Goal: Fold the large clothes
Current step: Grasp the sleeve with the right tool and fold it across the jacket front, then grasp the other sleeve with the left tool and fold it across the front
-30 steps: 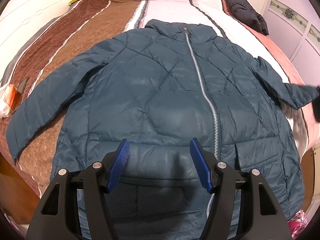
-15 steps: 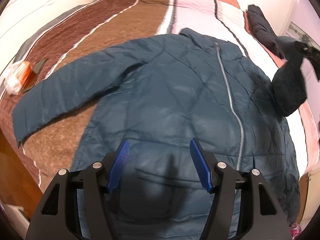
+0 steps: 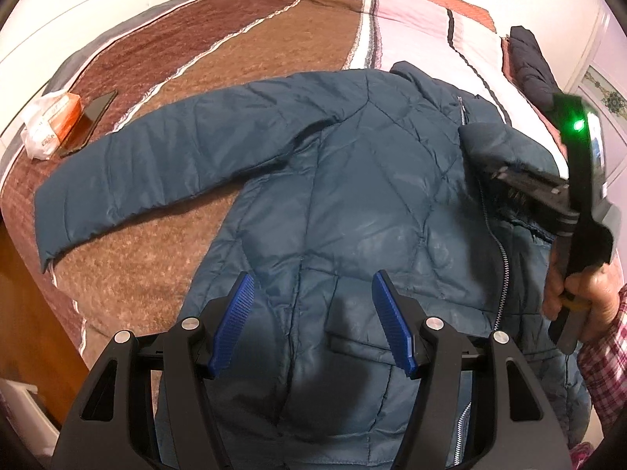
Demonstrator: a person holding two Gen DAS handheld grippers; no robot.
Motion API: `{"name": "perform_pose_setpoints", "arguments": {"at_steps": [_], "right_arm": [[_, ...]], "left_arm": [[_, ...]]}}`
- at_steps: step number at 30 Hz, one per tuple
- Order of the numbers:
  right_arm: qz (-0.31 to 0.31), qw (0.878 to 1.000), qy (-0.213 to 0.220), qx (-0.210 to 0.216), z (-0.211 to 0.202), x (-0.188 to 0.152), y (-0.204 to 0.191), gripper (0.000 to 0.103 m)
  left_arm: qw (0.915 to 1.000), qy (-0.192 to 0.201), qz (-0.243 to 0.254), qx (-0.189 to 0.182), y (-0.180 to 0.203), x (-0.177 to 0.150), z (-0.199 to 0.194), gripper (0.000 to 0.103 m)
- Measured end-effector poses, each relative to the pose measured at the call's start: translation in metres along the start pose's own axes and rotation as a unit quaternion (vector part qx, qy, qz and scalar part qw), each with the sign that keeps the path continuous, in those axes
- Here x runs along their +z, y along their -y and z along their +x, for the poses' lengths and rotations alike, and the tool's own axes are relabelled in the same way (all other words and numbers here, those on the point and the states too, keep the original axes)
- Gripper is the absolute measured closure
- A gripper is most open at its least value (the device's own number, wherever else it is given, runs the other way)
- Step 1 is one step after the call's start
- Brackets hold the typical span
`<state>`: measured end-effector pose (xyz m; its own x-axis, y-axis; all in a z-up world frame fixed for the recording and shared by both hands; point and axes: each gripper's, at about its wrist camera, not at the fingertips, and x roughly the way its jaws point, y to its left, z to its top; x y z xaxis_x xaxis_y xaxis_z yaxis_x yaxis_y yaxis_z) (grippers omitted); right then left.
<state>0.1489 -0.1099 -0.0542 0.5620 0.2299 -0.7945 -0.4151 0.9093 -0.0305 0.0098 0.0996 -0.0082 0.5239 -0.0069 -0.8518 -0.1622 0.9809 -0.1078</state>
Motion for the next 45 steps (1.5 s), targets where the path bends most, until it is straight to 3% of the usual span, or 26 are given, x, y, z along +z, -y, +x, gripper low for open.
{"name": "perform_pose_setpoints", "arguments": {"at_steps": [2, 7, 11, 16, 18, 24, 28, 29, 30, 31, 34, 36, 38, 41, 43, 45], "right_arm": [[0.016, 0.999, -0.019, 0.036, 0.002, -0.005, 0.003, 0.045], [0.089, 0.990, -0.030, 0.109, -0.012, -0.012, 0.028, 0.044], [0.168, 0.971, -0.016, 0.169, -0.048, -0.033, 0.061, 0.044], [0.225, 0.964, 0.019, 0.141, -0.097, -0.066, 0.101, 0.044], [0.244, 0.962, 0.023, 0.121, -0.110, -0.079, 0.117, 0.044], [0.298, 0.949, 0.032, 0.099, -0.128, -0.110, 0.149, 0.044], [0.305, 0.947, 0.033, 0.095, -0.134, -0.125, 0.157, 0.044], [0.307, 0.946, 0.033, 0.095, -0.135, -0.129, 0.158, 0.044], [0.309, 0.946, 0.033, 0.094, -0.136, -0.132, 0.160, 0.044], [0.312, 0.945, 0.033, 0.095, -0.137, -0.136, 0.162, 0.044], [0.327, 0.940, 0.032, 0.094, -0.137, -0.145, 0.168, 0.044], [0.336, 0.936, 0.034, 0.095, -0.139, -0.150, 0.172, 0.044], [0.345, 0.933, 0.036, 0.097, -0.140, -0.153, 0.177, 0.044], [0.351, 0.931, 0.036, 0.097, -0.139, -0.156, 0.181, 0.044], [0.353, 0.930, 0.034, 0.097, -0.139, -0.157, 0.181, 0.044], [0.355, 0.929, 0.030, 0.099, -0.137, -0.159, 0.182, 0.044]], "left_arm": [[1.0000, 0.000, 0.002, -0.002, 0.001, 0.001, 0.001, 0.041], [0.9999, 0.003, 0.015, -0.007, 0.010, 0.005, 0.001, 0.041], [0.9986, 0.014, 0.045, -0.024, 0.031, 0.012, -0.003, 0.041], [0.9891, 0.031, 0.130, -0.061, 0.087, 0.020, -0.002, 0.041], [0.9788, 0.048, 0.187, -0.068, 0.120, 0.022, -0.001, 0.041], [0.9259, 0.110, 0.359, -0.045, 0.208, 0.018, 0.010, 0.041], [0.8807, 0.142, 0.452, -0.018, 0.249, 0.015, 0.022, 0.040], [0.8633, 0.150, 0.482, -0.013, 0.259, 0.012, 0.027, 0.039], [0.8547, 0.154, 0.495, -0.009, 0.263, 0.010, 0.028, 0.037], [0.8408, 0.158, 0.518, -0.005, 0.271, 0.008, 0.034, 0.037], [0.8165, 0.158, 0.555, 0.001, 0.285, 0.004, 0.048, 0.037], [0.8147, 0.152, 0.559, -0.001, 0.291, 0.005, 0.056, 0.037], [0.8239, 0.146, 0.548, -0.007, 0.294, 0.014, 0.062, 0.039], [0.8464, 0.124, 0.517, -0.029, 0.294, 0.031, 0.068, 0.070], [0.8630, 0.116, 0.490, -0.043, 0.290, 0.040, 0.068, 0.099], [0.8818, 0.114, 0.453, -0.063, 0.282, 0.052, 0.062, 0.101]]}}
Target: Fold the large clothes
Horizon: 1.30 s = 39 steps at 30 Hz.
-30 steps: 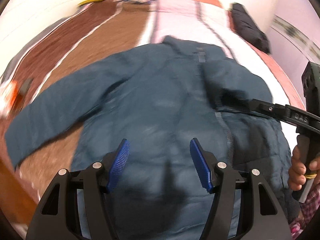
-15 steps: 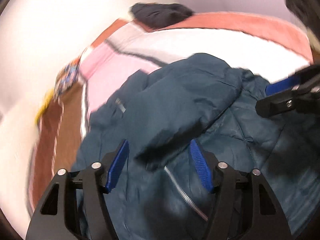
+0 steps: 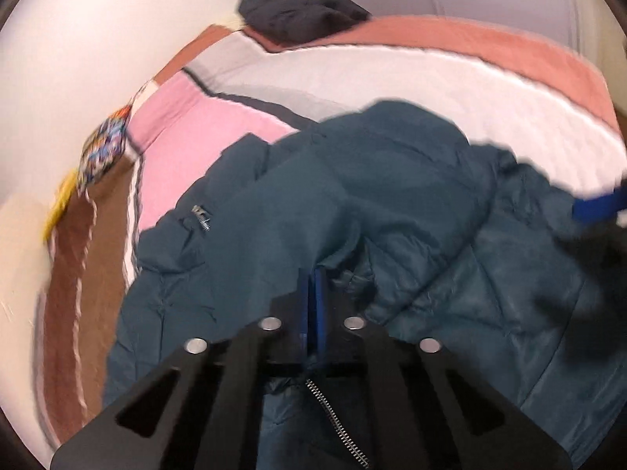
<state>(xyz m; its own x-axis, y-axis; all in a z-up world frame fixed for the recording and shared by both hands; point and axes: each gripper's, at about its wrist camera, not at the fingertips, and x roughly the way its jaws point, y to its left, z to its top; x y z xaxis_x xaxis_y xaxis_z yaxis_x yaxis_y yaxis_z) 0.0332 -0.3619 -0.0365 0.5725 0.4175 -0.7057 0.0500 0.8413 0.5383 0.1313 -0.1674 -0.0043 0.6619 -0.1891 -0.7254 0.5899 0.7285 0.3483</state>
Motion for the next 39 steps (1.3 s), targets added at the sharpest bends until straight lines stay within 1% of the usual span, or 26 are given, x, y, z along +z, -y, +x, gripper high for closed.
{"name": "perform_pose_setpoints", "arguments": {"at_steps": [1, 2, 3, 4, 6, 7, 8, 9, 10, 12, 13, 16, 18, 19, 21, 22, 24, 26, 27, 29, 32, 34, 35, 36, 37, 39], "right_arm": [[0.001, 1.000, -0.003, 0.001, 0.001, -0.001, 0.000, 0.044], [0.001, 1.000, -0.005, 0.001, 0.002, -0.001, -0.001, 0.044], [0.000, 1.000, -0.008, 0.001, 0.004, -0.002, -0.002, 0.044], [-0.003, 1.000, -0.010, 0.001, 0.005, -0.003, -0.003, 0.044], [-0.009, 1.000, -0.013, 0.002, 0.008, -0.003, -0.006, 0.044], [-0.011, 1.000, -0.015, 0.002, 0.009, -0.004, -0.008, 0.044], [-0.014, 1.000, -0.015, 0.003, 0.010, -0.004, -0.011, 0.044], [-0.020, 1.000, -0.016, 0.004, 0.010, -0.005, -0.013, 0.044], [-0.023, 1.000, -0.016, 0.003, 0.010, -0.006, -0.016, 0.044], [-0.029, 0.999, -0.019, 0.004, 0.012, -0.008, -0.019, 0.044], [-0.031, 0.999, -0.023, 0.004, 0.014, -0.009, -0.020, 0.044], [-0.034, 0.999, -0.030, 0.005, 0.019, -0.011, -0.024, 0.044], [-0.039, 0.999, -0.034, 0.004, 0.020, -0.013, -0.030, 0.044], [-0.042, 0.999, -0.034, 0.003, 0.021, -0.014, -0.033, 0.044], [-0.048, 0.998, -0.037, 0.001, 0.021, -0.015, -0.038, 0.044], [-0.050, 0.998, -0.037, 0.000, 0.022, -0.016, -0.039, 0.044], [-0.054, 0.998, -0.037, -0.002, 0.022, -0.016, -0.043, 0.044], [-0.057, 0.998, -0.039, -0.005, 0.023, -0.017, -0.046, 0.044], [-0.058, 0.997, -0.039, -0.007, 0.023, -0.017, -0.048, 0.044], [-0.061, 0.997, -0.041, -0.007, 0.024, -0.017, -0.050, 0.044], [-0.063, 0.997, -0.045, -0.007, 0.027, -0.017, -0.055, 0.044], [-0.067, 0.997, -0.047, -0.005, 0.029, -0.019, -0.059, 0.044], [-0.070, 0.996, -0.048, -0.004, 0.029, -0.019, -0.061, 0.044], [-0.073, 0.996, -0.050, -0.004, 0.030, -0.020, -0.064, 0.044], [-0.075, 0.996, -0.050, -0.004, 0.030, -0.021, -0.066, 0.044], [-0.079, 0.995, -0.055, -0.004, 0.033, -0.023, -0.070, 0.044]], "left_arm": [[0.9998, 0.002, -0.020, -0.009, -0.006, 0.000, -0.001, 0.102], [0.9985, 0.006, -0.050, -0.019, -0.015, -0.001, -0.006, 0.102], [0.9973, 0.011, -0.070, -0.020, -0.023, -0.002, -0.009, 0.102], [0.9963, 0.016, -0.083, -0.014, -0.029, -0.004, -0.012, 0.103], [0.9931, 0.025, -0.114, 0.010, -0.046, -0.009, -0.020, 0.103], [0.9908, 0.027, -0.132, 0.013, -0.055, -0.011, -0.023, 0.103], [0.9867, 0.030, -0.159, 0.017, -0.066, -0.015, -0.027, 0.103], [0.9808, 0.033, -0.191, 0.025, -0.081, -0.021, -0.033, 0.103], [0.9768, 0.033, -0.210, 0.030, -0.090, -0.026, -0.036, 0.103], [0.9615, 0.029, -0.270, 0.042, -0.117, -0.045, -0.042, 0.103], [0.9557, 0.025, -0.290, 0.046, -0.126, -0.052, -0.043, 0.103], [0.9309, -0.008, -0.359, 0.066, -0.156, -0.089, -0.035, 0.103], [0.9170, -0.028, -0.393, 0.063, -0.168, -0.107, -0.023, 0.103], [0.9105, -0.043, -0.407, 0.062, -0.172, -0.117, -0.016, 0.103], [0.9028, -0.064, -0.420, 0.066, -0.176, -0.128, -0.004, 0.103], [0.9004, -0.071, -0.424, 0.066, -0.177, -0.132, 0.000, 0.103], [0.8916, -0.091, -0.439, 0.062, -0.178, -0.144, 0.008, 0.103], [0.8847, -0.102, -0.451, 0.056, -0.180, -0.154, 0.010, 0.103], [0.8816, -0.102, -0.458, 0.053, -0.181, -0.156, 0.009, 0.103], [0.8781, -0.093, -0.466, 0.054, -0.183, -0.158, -0.001, 0.102], [0.8793, -0.079, -0.467, 0.053, -0.183, -0.164, -0.018, 0.102], [0.8790, -0.075, -0.468, 0.055, -0.182, -0.172, -0.028, 0.087], [0.8766, -0.074, -0.472, 0.060, -0.182, -0.178, -0.036, 0.070], [0.8726, -0.074, -0.478, 0.070, -0.183, -0.185, -0.045, 0.054], [0.8692, -0.074, -0.483, 0.078, -0.184, -0.192, -0.050, 0.050], [0.8598, -0.078, -0.496, 0.094, -0.189, -0.210, -0.064, 0.044]]}}
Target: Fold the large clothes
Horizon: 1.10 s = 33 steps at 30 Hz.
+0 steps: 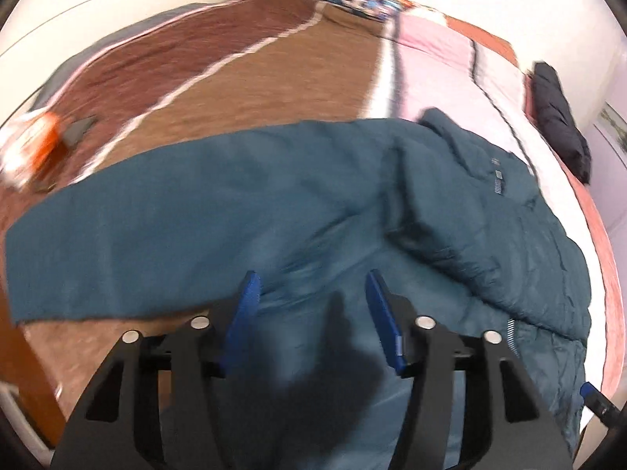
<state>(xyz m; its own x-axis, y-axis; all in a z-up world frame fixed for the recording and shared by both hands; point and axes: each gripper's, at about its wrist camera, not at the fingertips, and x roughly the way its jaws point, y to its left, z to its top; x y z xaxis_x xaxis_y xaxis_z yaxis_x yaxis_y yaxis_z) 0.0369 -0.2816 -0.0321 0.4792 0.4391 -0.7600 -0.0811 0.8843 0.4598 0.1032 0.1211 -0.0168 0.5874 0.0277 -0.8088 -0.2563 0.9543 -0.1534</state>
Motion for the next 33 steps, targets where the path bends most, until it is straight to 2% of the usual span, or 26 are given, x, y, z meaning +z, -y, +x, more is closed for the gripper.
{"name": "perform_pose_setpoints", "arguments": {"at_steps": [3, 5, 7, 10, 13, 16, 19, 24, 29, 31, 33], "right_arm": [[-0.005, 1.000, -0.005, 0.001, 0.002, -0.001, -0.007, 0.044], [-0.011, 1.000, -0.007, 0.001, 0.004, -0.001, -0.013, 0.044], [-0.017, 1.000, -0.010, 0.001, 0.005, -0.002, -0.019, 0.044], [-0.027, 1.000, -0.014, 0.000, 0.009, -0.004, -0.029, 0.044], [-0.034, 0.999, -0.018, -0.003, 0.011, -0.006, -0.036, 0.044], [-0.039, 0.999, -0.022, -0.005, 0.014, -0.007, -0.042, 0.044], [-0.045, 0.999, -0.024, -0.009, 0.015, -0.007, -0.047, 0.044], [-0.051, 0.998, -0.026, -0.015, 0.016, -0.006, -0.051, 0.044], [-0.052, 0.998, -0.030, -0.021, 0.018, -0.005, -0.051, 0.044], [-0.052, 0.998, -0.030, -0.022, 0.019, -0.005, -0.051, 0.044], [-0.051, 0.998, -0.030, -0.022, 0.019, -0.004, -0.050, 0.044]], "left_arm": [[0.9991, -0.006, -0.037, 0.017, -0.037, -0.006, -0.009, 0.043], [0.9969, -0.009, -0.076, 0.018, -0.066, -0.011, -0.015, 0.038], [0.9928, -0.007, -0.118, 0.017, -0.092, -0.015, -0.021, 0.037], [0.9824, -0.010, -0.186, 0.017, -0.134, -0.022, -0.023, 0.037], [0.9627, -0.014, -0.270, 0.002, -0.174, -0.029, -0.021, 0.037], [0.9334, -0.013, -0.358, -0.009, -0.209, -0.042, -0.013, 0.037], [0.9149, -0.009, -0.403, -0.013, -0.227, -0.049, -0.006, 0.037], [0.8982, -0.003, -0.440, -0.004, -0.246, -0.049, 0.008, 0.037], [0.8886, 0.013, -0.459, -0.006, -0.266, -0.043, 0.014, 0.039], [0.8835, 0.009, -0.468, -0.004, -0.271, -0.041, 0.019, 0.047], [0.8818, -0.005, -0.472, 0.009, -0.276, -0.039, 0.026, 0.069]]}}
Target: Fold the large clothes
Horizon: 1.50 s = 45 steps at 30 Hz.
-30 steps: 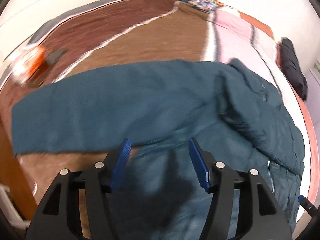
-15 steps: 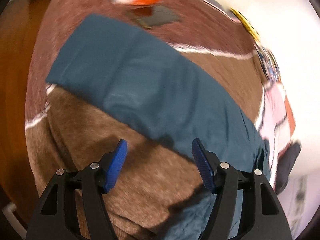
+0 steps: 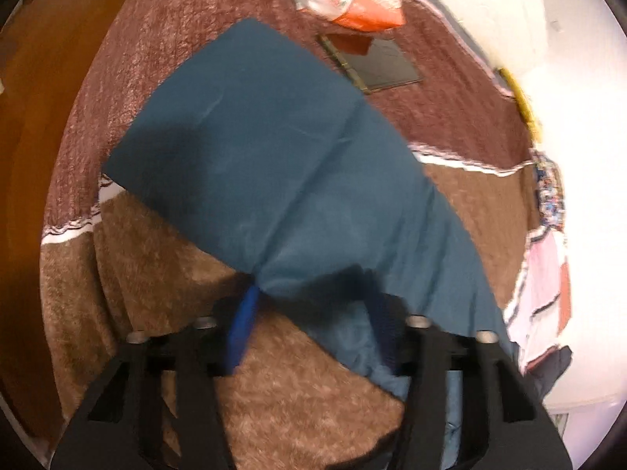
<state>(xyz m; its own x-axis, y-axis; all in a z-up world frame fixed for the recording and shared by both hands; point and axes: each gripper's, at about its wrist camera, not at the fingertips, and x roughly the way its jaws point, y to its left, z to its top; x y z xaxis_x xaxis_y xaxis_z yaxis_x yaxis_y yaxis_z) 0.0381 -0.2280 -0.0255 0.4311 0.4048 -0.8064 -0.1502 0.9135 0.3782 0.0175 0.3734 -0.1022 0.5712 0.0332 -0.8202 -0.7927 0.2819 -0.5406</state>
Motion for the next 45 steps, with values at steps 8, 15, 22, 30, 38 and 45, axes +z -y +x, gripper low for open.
{"name": "perform_pose_setpoints", "arguments": {"at_steps": [8, 15, 22, 30, 38, 45], "right_arm": [[0.003, 1.000, 0.005, -0.002, -0.002, 0.001, 0.005, 0.044], [0.020, 0.999, 0.024, -0.006, -0.015, 0.003, 0.019, 0.044], [0.058, 0.997, 0.042, 0.002, -0.029, 0.002, 0.045, 0.044], [0.084, 0.994, 0.067, 0.000, -0.049, -0.005, 0.075, 0.044], [0.124, 0.989, 0.085, -0.007, -0.063, -0.013, 0.110, 0.044], [0.139, 0.986, 0.087, -0.008, -0.064, -0.015, 0.125, 0.044]], "left_arm": [[0.9946, 0.059, 0.085, -0.008, 0.031, 0.001, -0.032, 0.096], [0.9647, 0.138, 0.217, -0.057, 0.110, -0.023, -0.098, 0.097], [0.8900, 0.191, 0.394, -0.128, 0.209, -0.097, -0.152, 0.097], [0.8141, 0.143, 0.510, -0.237, 0.286, -0.198, -0.173, 0.097], [0.7606, 0.028, 0.608, -0.227, 0.308, -0.315, -0.106, 0.097], [0.7267, -0.038, 0.668, -0.156, 0.288, -0.386, -0.030, 0.097]]}}
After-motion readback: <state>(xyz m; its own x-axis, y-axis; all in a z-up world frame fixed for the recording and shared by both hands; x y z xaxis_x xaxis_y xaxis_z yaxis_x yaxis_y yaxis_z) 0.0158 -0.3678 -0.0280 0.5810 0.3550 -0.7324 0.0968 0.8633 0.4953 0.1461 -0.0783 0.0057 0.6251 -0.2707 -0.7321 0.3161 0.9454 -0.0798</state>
